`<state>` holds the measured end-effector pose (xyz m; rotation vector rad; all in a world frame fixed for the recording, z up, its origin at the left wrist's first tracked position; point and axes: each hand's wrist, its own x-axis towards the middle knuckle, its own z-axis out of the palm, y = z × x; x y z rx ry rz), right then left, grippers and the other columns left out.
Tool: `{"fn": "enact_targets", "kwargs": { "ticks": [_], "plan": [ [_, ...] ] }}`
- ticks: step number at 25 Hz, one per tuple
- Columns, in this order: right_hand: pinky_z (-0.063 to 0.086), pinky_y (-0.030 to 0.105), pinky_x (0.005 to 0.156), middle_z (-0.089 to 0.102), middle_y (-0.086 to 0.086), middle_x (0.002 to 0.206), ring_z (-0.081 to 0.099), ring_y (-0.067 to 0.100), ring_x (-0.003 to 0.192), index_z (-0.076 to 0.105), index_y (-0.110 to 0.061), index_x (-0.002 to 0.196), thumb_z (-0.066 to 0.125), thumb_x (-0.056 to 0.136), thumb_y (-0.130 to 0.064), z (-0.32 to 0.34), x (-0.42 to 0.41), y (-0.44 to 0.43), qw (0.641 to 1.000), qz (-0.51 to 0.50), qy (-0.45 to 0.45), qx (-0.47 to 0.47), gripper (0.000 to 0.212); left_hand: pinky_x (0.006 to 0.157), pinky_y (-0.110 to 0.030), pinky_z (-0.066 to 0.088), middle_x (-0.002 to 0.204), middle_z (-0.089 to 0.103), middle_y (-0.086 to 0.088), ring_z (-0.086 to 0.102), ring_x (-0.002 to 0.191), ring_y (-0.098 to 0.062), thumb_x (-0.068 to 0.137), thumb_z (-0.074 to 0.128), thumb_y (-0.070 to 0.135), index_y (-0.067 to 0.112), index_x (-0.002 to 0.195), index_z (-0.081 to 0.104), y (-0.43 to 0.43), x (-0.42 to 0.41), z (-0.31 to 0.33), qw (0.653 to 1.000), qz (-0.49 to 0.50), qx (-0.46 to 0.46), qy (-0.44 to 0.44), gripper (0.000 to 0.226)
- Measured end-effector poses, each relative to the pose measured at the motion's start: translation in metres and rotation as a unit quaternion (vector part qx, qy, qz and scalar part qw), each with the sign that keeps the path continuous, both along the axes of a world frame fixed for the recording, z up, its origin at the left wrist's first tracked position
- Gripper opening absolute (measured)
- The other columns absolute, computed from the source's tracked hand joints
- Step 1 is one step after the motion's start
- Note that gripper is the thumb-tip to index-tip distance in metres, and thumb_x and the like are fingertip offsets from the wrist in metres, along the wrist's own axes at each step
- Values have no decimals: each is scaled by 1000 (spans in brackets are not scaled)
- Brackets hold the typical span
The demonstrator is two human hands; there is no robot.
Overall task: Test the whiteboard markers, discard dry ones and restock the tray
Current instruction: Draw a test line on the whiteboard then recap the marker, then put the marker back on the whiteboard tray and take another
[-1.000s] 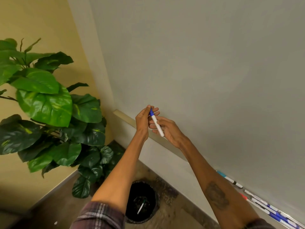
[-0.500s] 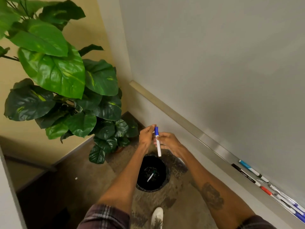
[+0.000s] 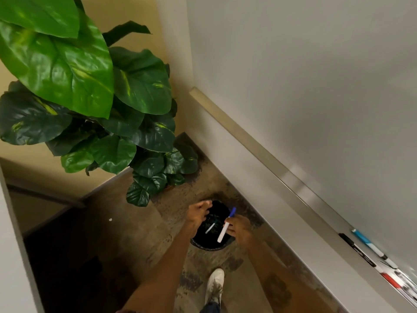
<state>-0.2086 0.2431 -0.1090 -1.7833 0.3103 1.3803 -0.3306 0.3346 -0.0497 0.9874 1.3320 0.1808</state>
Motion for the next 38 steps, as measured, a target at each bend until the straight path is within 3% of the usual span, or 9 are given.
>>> {"fn": "enact_targets", "kwargs": {
  "ticks": [4,8,14,21,26,29,31,34,38],
  "plan": [
    [51,44,81,60,27,117,60,40,102,54,11,123,58,95,-2,-27,-10,12,999,-4,-7,-46,31,105,-44,42,135,61,-9,56,125,-30,104,48,21,4,131,60,7,-21,-9,999,-22,-20,21,34],
    [46,46,101,48,25,139,49,43,127,34,-3,148,52,99,-5,-37,-16,22,999,-30,26,-14,52,104,-45,45,135,61,-11,57,123,-31,104,49,22,2,131,59,20,-43,-20,999,-15,-14,42,36],
    [48,43,105,52,25,138,53,38,127,49,6,134,48,98,-6,-13,4,-13,1000,19,15,4,38,98,-37,45,133,62,-10,57,124,-30,104,48,19,2,131,60,12,-21,-12,998,-36,-8,45,34],
    [51,40,94,61,28,124,61,40,115,57,8,123,60,93,2,45,36,-35,993,-82,-14,79,31,75,-26,50,118,71,-7,65,98,-17,100,55,22,8,121,69,-26,46,5,992,-110,59,11,28],
    [56,39,90,69,22,109,67,37,104,63,4,116,64,92,-1,79,78,-90,980,-127,-83,129,25,68,-22,49,113,72,-3,67,97,-17,99,56,23,12,116,71,-79,107,18,981,-177,78,-12,25],
    [58,34,82,71,16,105,70,32,96,67,-4,110,63,92,-4,83,107,-146,969,-160,-142,123,18,62,-11,50,117,71,-5,67,97,-16,99,57,20,9,118,71,-122,143,28,969,-228,92,-28,25],
    [58,33,82,71,15,106,70,28,93,66,-10,106,62,93,-6,82,126,-187,961,-185,-174,106,15,68,-12,52,120,69,-5,67,102,-19,100,56,16,6,119,69,-151,167,35,960,-260,98,-42,26],
    [57,33,81,69,16,109,69,27,89,64,-8,114,60,94,-6,78,152,-241,943,-239,-216,81,21,85,-25,54,124,68,-5,67,106,-24,100,57,18,7,122,68,-189,201,42,949,-295,101,-50,28],
    [56,30,76,65,11,107,66,24,86,56,-6,128,54,98,-8,78,173,-293,916,-272,-291,37,30,85,-27,52,128,64,-8,66,107,-25,99,59,20,10,127,64,-228,235,42,937,-323,110,-74,31]
  ]
}}
